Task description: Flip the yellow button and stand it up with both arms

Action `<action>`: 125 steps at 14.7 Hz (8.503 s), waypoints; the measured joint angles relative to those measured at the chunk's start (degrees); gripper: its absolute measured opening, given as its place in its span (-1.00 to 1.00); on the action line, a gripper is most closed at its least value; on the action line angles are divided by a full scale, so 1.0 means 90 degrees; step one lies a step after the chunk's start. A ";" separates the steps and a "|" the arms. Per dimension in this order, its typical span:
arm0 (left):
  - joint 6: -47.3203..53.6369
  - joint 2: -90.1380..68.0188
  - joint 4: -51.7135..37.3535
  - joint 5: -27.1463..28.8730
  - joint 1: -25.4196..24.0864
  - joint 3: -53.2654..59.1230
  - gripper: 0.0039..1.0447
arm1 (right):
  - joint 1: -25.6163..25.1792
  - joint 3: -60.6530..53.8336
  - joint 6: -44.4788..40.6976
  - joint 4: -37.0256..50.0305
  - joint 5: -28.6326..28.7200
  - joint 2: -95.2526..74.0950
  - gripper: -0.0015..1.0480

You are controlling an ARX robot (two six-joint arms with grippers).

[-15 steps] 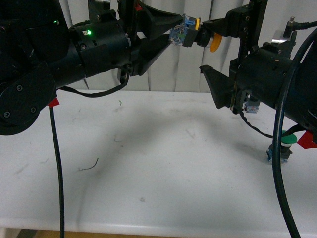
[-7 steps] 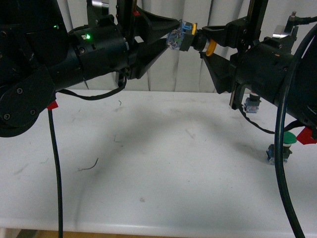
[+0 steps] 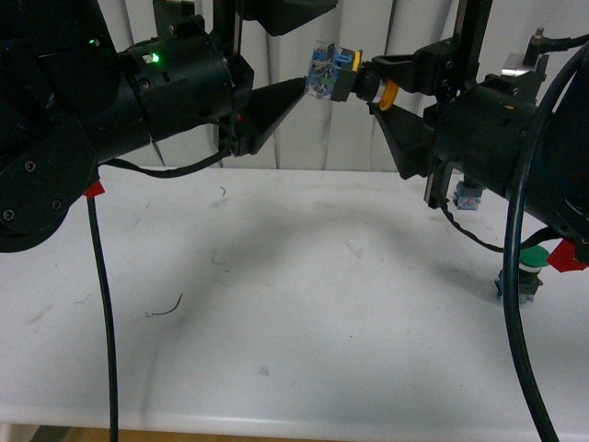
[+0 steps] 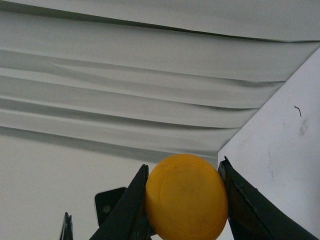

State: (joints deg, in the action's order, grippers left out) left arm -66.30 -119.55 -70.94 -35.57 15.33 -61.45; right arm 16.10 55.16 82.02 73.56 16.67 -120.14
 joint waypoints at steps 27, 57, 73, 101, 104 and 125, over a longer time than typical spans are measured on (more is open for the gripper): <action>0.7383 1.1876 0.7300 0.3956 -0.1717 0.6035 -0.97 | -0.0389 -0.0015 -0.0245 -0.0015 0.0291 0.0335 -0.30; 0.7371 1.3231 0.7905 0.3954 -0.1702 0.6766 0.86 | -0.1326 0.0619 -0.4789 -0.2195 0.0500 0.0988 -0.30; 0.7371 1.3231 0.7905 0.3954 -0.1702 0.6766 0.88 | -0.2072 0.2749 -0.9017 -0.6632 -0.2448 -0.0488 -0.30; 0.7371 1.3231 0.7905 0.3956 -0.1702 0.6766 0.88 | -0.1338 0.4012 -0.9386 -0.7312 -0.3587 -0.1940 0.91; 0.7371 1.3231 0.7905 0.3956 -0.1702 0.6766 0.88 | -0.1336 0.4012 -0.9379 -0.7208 -0.3509 -0.1940 0.87; 0.7371 1.3231 0.7905 0.3956 -0.1702 0.6766 0.88 | -0.1790 -0.4697 -0.9095 -0.3932 -0.1853 0.7679 -0.98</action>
State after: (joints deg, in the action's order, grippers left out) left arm 0.03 -0.47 0.21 0.03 0.01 -0.56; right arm -0.01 12.88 0.16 38.17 -0.01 -51.03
